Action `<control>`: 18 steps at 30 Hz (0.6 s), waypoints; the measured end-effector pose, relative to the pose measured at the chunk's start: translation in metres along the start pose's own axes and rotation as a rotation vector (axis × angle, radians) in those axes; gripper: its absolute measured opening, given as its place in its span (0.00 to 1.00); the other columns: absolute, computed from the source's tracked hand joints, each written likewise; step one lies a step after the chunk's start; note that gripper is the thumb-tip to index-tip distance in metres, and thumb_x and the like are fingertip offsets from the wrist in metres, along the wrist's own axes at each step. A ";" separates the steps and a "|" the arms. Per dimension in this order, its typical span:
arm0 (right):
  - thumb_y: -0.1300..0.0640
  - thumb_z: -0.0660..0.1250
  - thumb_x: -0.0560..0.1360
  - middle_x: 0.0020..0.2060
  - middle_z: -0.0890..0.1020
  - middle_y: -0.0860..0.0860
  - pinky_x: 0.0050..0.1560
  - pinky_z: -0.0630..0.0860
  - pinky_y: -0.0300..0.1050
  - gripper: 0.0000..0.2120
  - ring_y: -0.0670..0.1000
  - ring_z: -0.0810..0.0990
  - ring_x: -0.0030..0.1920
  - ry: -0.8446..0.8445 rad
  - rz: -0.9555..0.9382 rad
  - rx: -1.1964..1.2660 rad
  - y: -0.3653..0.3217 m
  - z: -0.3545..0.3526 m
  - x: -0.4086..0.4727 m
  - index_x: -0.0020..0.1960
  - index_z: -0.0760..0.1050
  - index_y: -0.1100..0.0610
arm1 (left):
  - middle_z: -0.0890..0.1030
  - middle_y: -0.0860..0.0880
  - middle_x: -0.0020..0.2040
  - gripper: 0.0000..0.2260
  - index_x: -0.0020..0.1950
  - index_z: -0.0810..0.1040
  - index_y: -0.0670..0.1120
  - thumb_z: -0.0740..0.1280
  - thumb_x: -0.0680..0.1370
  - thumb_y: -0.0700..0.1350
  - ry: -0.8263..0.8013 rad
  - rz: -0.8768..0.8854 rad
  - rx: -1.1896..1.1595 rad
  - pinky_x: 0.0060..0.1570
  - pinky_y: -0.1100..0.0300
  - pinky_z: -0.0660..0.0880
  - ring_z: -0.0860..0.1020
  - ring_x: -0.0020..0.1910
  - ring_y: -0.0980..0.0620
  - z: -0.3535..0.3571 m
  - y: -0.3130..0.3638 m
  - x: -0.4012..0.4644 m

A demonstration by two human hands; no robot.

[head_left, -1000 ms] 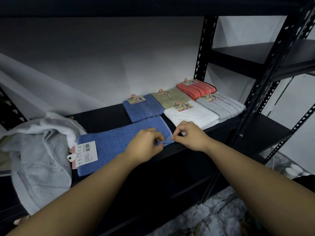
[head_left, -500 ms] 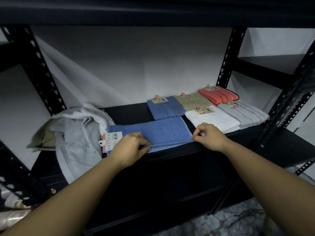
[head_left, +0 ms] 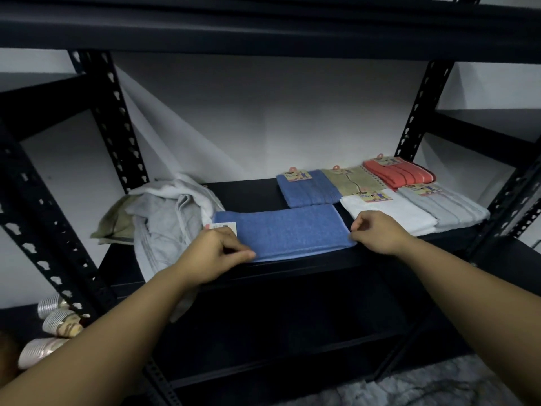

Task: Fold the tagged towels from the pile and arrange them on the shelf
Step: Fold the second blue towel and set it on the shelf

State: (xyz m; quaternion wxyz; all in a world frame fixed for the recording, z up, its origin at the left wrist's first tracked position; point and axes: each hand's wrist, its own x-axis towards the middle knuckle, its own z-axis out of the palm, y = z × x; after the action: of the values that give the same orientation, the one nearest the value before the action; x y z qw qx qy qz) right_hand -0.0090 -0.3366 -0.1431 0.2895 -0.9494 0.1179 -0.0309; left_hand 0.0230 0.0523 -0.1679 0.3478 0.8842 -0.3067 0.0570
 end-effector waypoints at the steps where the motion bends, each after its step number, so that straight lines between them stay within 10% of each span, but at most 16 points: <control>1: 0.55 0.75 0.72 0.41 0.84 0.48 0.48 0.78 0.48 0.04 0.53 0.83 0.47 0.053 0.005 -0.015 -0.009 0.003 0.002 0.43 0.80 0.50 | 0.83 0.64 0.39 0.03 0.46 0.89 0.53 0.76 0.77 0.50 0.037 -0.006 -0.010 0.45 0.71 0.72 0.81 0.42 0.62 -0.003 0.002 0.002; 7: 0.44 0.69 0.78 0.57 0.82 0.51 0.62 0.76 0.54 0.12 0.55 0.77 0.61 0.076 -0.270 -0.056 -0.097 0.065 0.013 0.57 0.79 0.49 | 0.84 0.47 0.56 0.10 0.61 0.84 0.45 0.68 0.81 0.43 0.256 -0.122 0.149 0.56 0.61 0.73 0.81 0.54 0.49 -0.003 0.004 0.041; 12: 0.48 0.63 0.83 0.76 0.70 0.56 0.76 0.64 0.52 0.25 0.58 0.65 0.77 -0.032 -0.326 -0.039 -0.152 0.130 0.015 0.78 0.68 0.55 | 0.70 0.38 0.77 0.21 0.77 0.69 0.39 0.61 0.85 0.45 0.025 -0.198 0.257 0.77 0.52 0.57 0.66 0.78 0.41 0.024 -0.008 0.057; 18: 0.33 0.47 0.84 0.84 0.49 0.47 0.82 0.43 0.57 0.33 0.49 0.47 0.84 -0.213 -0.290 -0.336 -0.114 0.119 0.025 0.84 0.51 0.45 | 0.55 0.44 0.84 0.27 0.84 0.55 0.43 0.50 0.87 0.55 -0.169 -0.224 0.433 0.81 0.49 0.44 0.53 0.83 0.47 0.028 -0.027 0.052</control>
State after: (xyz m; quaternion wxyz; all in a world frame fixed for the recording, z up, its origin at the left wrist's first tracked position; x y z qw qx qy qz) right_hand 0.0534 -0.1863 -0.1784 0.1310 -0.9891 -0.0470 0.0481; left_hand 0.0781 0.0235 -0.1882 0.1275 0.9681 -0.2155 0.0082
